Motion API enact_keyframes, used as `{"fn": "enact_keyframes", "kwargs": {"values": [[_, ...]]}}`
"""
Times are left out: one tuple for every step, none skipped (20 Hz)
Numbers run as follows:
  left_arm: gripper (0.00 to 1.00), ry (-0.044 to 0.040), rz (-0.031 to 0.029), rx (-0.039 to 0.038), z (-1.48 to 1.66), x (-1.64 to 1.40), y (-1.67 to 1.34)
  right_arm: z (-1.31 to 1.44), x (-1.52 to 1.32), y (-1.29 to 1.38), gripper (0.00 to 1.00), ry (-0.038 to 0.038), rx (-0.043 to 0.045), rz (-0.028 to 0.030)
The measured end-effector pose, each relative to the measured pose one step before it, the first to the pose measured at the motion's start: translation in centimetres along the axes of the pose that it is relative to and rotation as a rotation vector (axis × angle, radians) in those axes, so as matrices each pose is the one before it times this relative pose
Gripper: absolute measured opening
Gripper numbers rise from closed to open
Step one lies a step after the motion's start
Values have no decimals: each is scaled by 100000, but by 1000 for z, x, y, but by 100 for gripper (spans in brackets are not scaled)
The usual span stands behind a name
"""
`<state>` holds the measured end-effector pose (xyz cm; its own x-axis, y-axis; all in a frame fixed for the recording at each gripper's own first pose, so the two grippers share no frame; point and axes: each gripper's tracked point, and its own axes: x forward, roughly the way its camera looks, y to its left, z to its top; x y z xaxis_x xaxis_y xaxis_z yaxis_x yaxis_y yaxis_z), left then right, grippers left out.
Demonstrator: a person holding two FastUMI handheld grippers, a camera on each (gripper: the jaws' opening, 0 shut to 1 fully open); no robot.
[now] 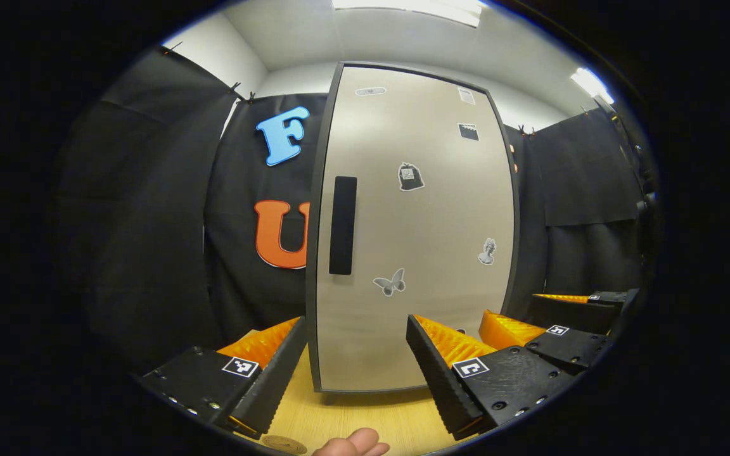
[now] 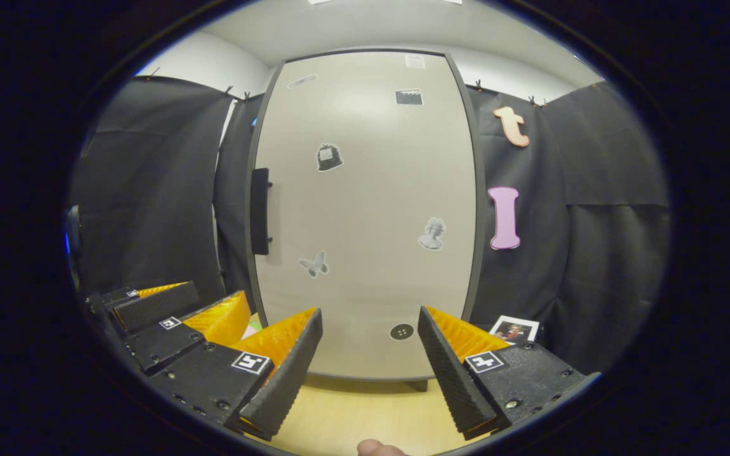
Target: Open the cabinet door with the right hand, grasp the bottle in the cabinet with the left hand and place it on the coaster, then close the cabinet door with the right hand.
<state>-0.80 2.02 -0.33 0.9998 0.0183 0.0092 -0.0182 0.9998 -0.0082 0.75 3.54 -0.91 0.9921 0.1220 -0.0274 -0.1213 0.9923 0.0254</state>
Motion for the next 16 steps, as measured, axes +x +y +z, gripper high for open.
{"fn": "enact_keyframes", "kwargs": {"values": [[95, 737, 425, -5, -217, -8, 122, -243, 58, 95, 97, 983, 180, 348], [95, 804, 555, -364, -315, 61, 123, -235, 22, 41, 97, 1030, 133, 113], [95, 170, 182, -952, -135, 25, 54, -158, 182, 30, 97, 430, 529, 383], [95, -90, 178, -540, 3, 68, -63, -12, 136, -28, 97, 296, 240, -105], [95, 274, -87, -115, -78, 134, -99, -48, 5, -100, 97, 193, -22, -180], [95, 570, -223, 134, -144, 176, -67, 51, 109, -112, 97, -2, -170, -118], [95, 131, -69, 496, 57, 108, -100, -19, 120, -32, 97, -72, -115, 16], [95, -424, 329, 737, 144, 94, -118, 7, 125, 8, 97, 135, -94, 620], [95, -740, 307, 814, 226, -58, 21, 12, 160, -22, 97, -37, -21, 271], [95, -876, 30, 82, 85, 6, -36, 235, 154, -69, 97, -700, 340, 443], [95, 950, -248, -547, -229, 74, 25, 194, 299, 3, 97, -473, -73, 487], [95, 1555, -664, -1768, -454, -35, -78, 304, 290, 32, 97, -242, -18, 734], [95, 1666, -801, -2476, -349, 10, -79, 239, 255, -11, 97, -444, -1, 665], [95, 1081, 525, -2423, -267, -68, 262, 314, 247, -17, 97, -723, -102, 505], [95, 590, 386, -1837, -51, -53, 502, 284, 208, -11, 97, -891, -354, 440], [95, 130, 765, -1323, -54, -24, 534, 177, 433, -32, 97, -119, -816, 370]]}}
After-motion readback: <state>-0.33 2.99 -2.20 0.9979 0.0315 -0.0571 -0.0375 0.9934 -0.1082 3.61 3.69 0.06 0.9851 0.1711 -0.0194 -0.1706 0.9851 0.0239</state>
